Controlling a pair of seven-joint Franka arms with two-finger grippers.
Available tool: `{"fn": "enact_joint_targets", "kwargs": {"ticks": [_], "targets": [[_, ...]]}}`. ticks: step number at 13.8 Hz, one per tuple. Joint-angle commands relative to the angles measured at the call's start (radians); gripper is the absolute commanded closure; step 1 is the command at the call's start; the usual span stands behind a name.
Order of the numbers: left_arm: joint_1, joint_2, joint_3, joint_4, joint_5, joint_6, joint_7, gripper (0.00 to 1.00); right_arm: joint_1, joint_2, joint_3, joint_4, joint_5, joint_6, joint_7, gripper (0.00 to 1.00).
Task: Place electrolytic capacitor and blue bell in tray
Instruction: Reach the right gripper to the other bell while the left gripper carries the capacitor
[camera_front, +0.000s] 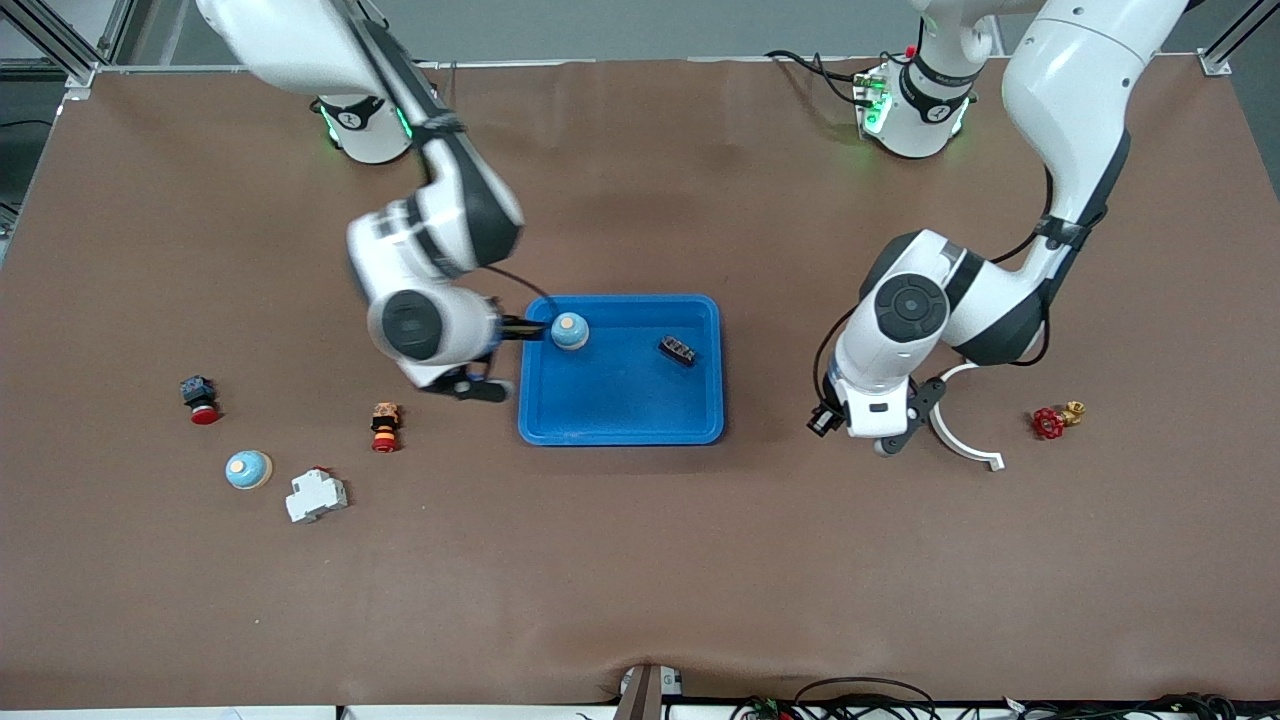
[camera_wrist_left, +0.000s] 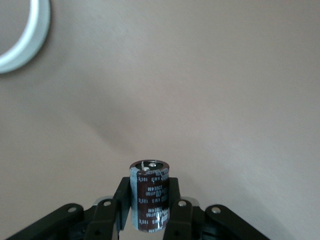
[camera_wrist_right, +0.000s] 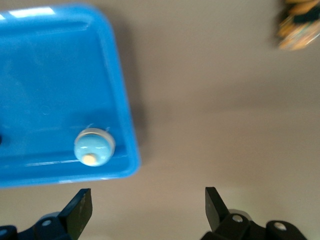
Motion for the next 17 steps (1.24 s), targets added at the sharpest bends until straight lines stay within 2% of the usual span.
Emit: {"fn": "enact_joint_targets", "kwargs": {"ticks": [1,5,8,9,11,14,17], "targets": [[-0.052,0.045,0.0,0.068,-0.004,-0.017,-0.051,1.0,-0.117,-0.058,0.019,-0.004,-0.094,-0.021,-0.237,0.0],[-0.118,0.108,0.008,0.138,-0.004,-0.015,-0.119,1.0,-0.209,-0.061,0.017,-0.02,-0.131,0.001,-0.477,0.0],[-0.126,0.123,0.008,0.146,-0.002,-0.012,-0.123,1.0,-0.223,-0.145,0.017,-0.105,-0.335,0.08,-0.552,0.0],[-0.127,0.122,0.008,0.146,-0.002,-0.012,-0.123,1.0,-0.254,-0.185,0.017,-0.153,-0.361,0.126,-0.605,0.0],[-0.136,0.122,0.008,0.146,-0.002,-0.012,-0.125,1.0,-0.341,-0.235,0.017,-0.214,-0.364,0.201,-0.777,0.0],[-0.144,0.119,0.008,0.146,-0.002,-0.012,-0.125,1.0,-0.487,-0.223,0.019,-0.237,-0.363,0.278,-0.978,0.0],[-0.135,0.106,0.008,0.143,-0.001,-0.02,-0.125,1.0,-0.585,-0.174,0.019,-0.308,-0.358,0.503,-1.155,0.0]]}}
